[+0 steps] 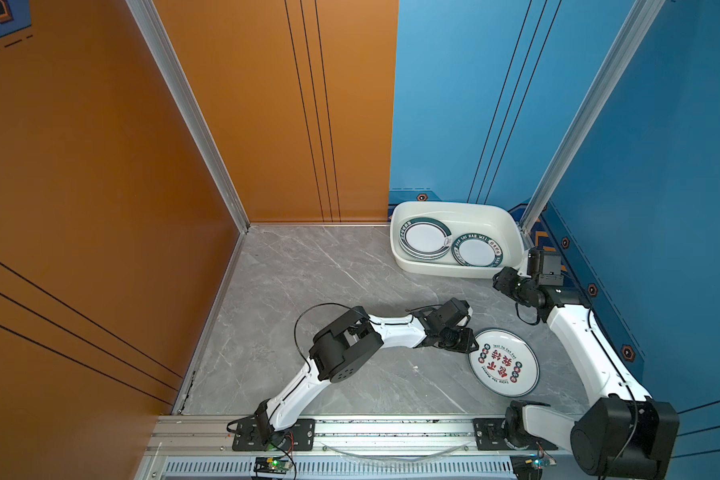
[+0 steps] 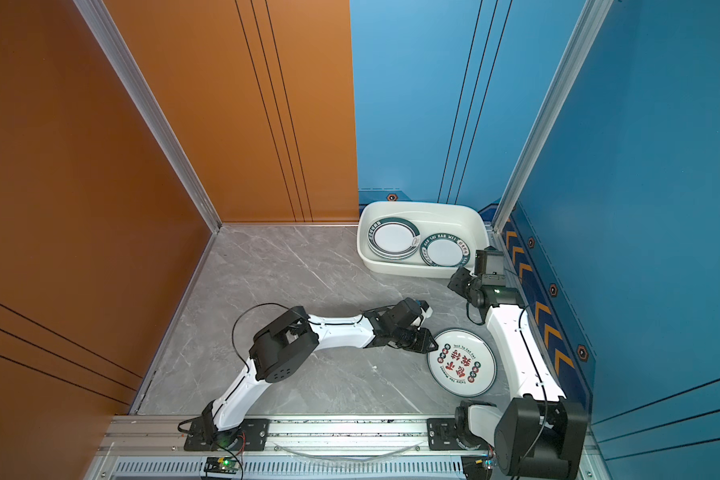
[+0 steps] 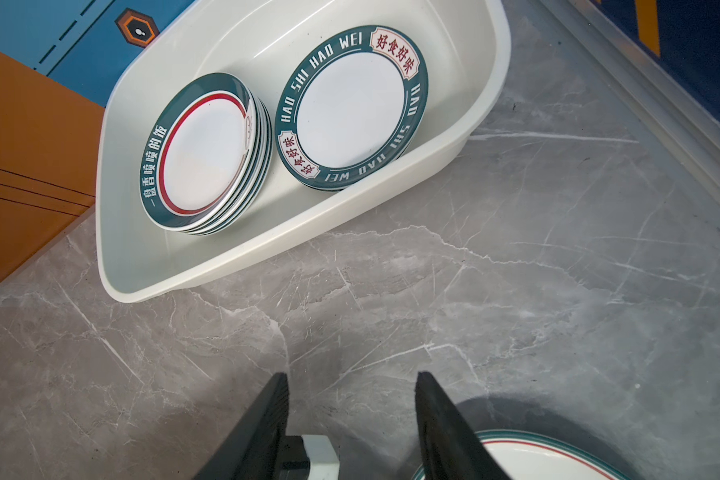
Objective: Place the plates into the plastic bin on the countertop
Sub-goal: 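Push the red-printed white plate with the left gripper toward the right gripper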
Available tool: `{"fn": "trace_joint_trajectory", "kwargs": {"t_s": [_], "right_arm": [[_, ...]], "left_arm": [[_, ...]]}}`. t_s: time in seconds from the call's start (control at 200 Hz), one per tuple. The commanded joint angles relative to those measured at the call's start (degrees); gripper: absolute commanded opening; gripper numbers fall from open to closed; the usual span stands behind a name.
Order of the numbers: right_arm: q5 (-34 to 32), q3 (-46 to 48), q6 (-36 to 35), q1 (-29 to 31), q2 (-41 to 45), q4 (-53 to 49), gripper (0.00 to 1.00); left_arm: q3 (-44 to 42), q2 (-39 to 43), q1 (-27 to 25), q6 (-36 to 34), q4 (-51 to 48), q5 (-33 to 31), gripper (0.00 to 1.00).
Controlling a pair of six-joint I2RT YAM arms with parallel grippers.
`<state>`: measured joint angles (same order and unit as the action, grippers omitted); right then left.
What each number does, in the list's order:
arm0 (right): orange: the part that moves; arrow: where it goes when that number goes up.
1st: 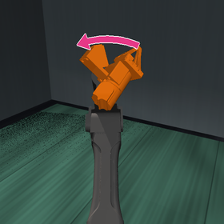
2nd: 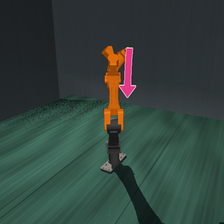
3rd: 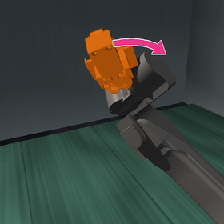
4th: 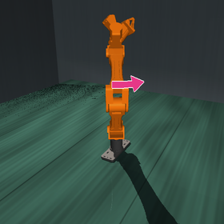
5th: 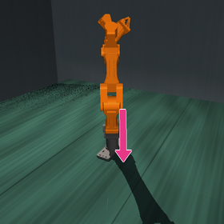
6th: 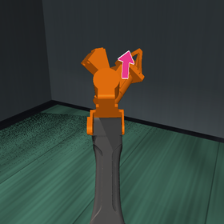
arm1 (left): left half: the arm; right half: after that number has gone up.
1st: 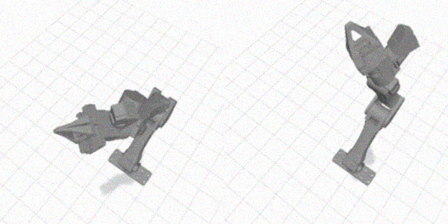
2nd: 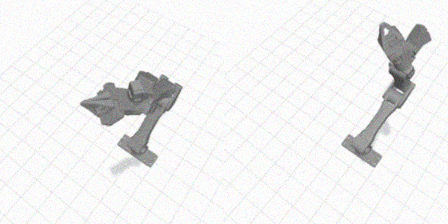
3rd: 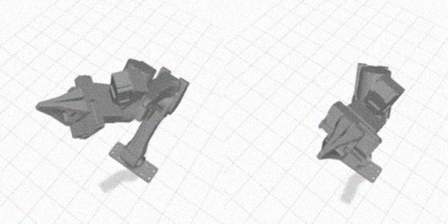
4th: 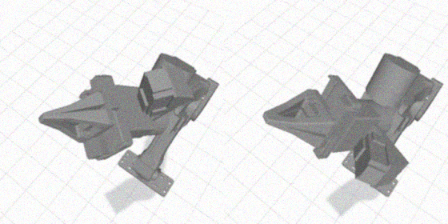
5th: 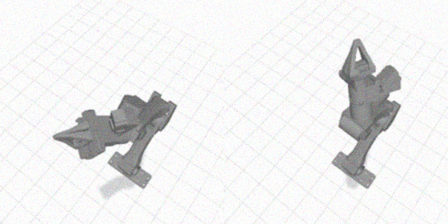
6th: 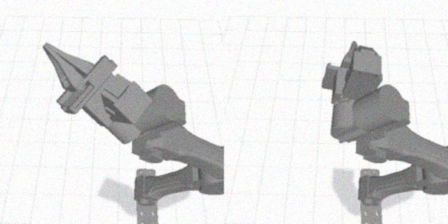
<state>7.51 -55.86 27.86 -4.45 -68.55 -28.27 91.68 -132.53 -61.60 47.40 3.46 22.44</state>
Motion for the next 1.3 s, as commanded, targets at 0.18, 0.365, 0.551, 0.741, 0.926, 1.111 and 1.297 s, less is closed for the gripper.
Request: {"fn": "trace_joint_trajectory", "kwargs": {"t_s": [0.18,0.365,0.551,0.741,0.926,1.111,1.297], "right_arm": [[0.5,2.1,-0.8,0.0,1.5,0.4,0.52],[0.3,2.6,-0.9,0.1,1.7,0.6,0.52],[1.9,3.2,-1.2,0.6,1.7,1.5,0.52],[10.5,4.5,-1.9,0.8,1.8,5.2,0.53],[19.5,4.3,-1.8,1.4,-0.7,8.4,0.58],[26.4,4.0,-0.8,3.9,-4.5,12.3,0.62],[29.7,2.9,-1.7,8.2,-10.1,14.3,0.64]], "left_arm": [[-2.6,-0.5,0.3,-1.2,-3.1,0.6,0.14],[-4.6,1.0,1.0,-1.3,-1.7,1.3,0.05],[-9.9,4.7,2.9,-0.3,2.5,2.3,0.0],[-19.9,13.0,7.1,-0.1,7.1,3.0,0.0],[-31.2,23.3,12.6,-1.2,9.4,4.1,0.0],[-42.4,33.8,19.1,-1.6,11.1,6.1,0.0],[-49.4,43.1,25.7,-2.0,11.3,9.1,0.0]]}}
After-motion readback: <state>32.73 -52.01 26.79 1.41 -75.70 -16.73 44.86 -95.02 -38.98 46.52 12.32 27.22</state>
